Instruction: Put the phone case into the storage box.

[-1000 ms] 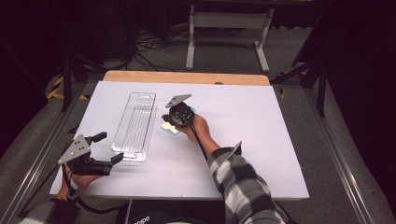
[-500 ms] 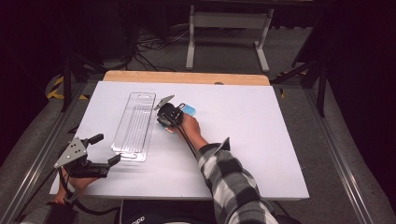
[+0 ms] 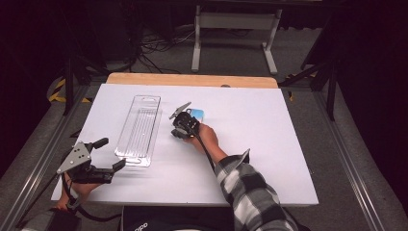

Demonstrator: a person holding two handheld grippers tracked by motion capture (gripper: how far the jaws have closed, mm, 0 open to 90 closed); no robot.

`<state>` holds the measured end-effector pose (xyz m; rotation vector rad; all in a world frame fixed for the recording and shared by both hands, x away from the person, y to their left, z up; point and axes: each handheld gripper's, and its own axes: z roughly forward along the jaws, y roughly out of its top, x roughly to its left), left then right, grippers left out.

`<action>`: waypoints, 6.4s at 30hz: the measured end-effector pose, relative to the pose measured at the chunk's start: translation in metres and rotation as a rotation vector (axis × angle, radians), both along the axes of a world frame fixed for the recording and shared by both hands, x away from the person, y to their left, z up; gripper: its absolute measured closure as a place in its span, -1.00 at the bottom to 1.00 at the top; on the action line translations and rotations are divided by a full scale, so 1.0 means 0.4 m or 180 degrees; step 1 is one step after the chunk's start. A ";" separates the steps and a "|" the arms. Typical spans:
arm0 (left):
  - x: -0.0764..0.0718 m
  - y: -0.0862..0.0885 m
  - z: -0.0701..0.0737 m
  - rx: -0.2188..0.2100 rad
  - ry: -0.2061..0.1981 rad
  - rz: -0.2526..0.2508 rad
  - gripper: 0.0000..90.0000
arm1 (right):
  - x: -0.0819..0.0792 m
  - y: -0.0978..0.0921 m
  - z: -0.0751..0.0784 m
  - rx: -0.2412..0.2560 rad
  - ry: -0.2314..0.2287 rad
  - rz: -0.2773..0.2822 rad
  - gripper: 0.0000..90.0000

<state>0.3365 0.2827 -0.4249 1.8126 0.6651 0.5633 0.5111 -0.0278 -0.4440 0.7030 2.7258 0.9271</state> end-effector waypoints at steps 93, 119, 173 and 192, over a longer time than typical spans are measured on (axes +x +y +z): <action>0.006 -0.022 -0.014 0.0137 0.0203 -0.0137 -0.88 | 0.035 -0.119 0.084 0.0019 -0.0318 -0.1808 -0.62; 0.030 -0.091 0.030 -0.0056 0.0217 -0.0244 -0.86 | -0.220 -0.245 0.145 0.0860 -0.1121 -0.1323 -0.62; 0.146 -0.364 0.078 -0.1063 0.0573 -0.0829 0.21 | -0.399 -0.194 0.112 0.1046 -0.2067 -0.0771 -0.62; 0.127 -0.378 0.083 -0.1111 0.0353 -0.0803 0.71 | -0.406 -0.158 0.075 0.0869 -0.2210 -0.0756 -0.62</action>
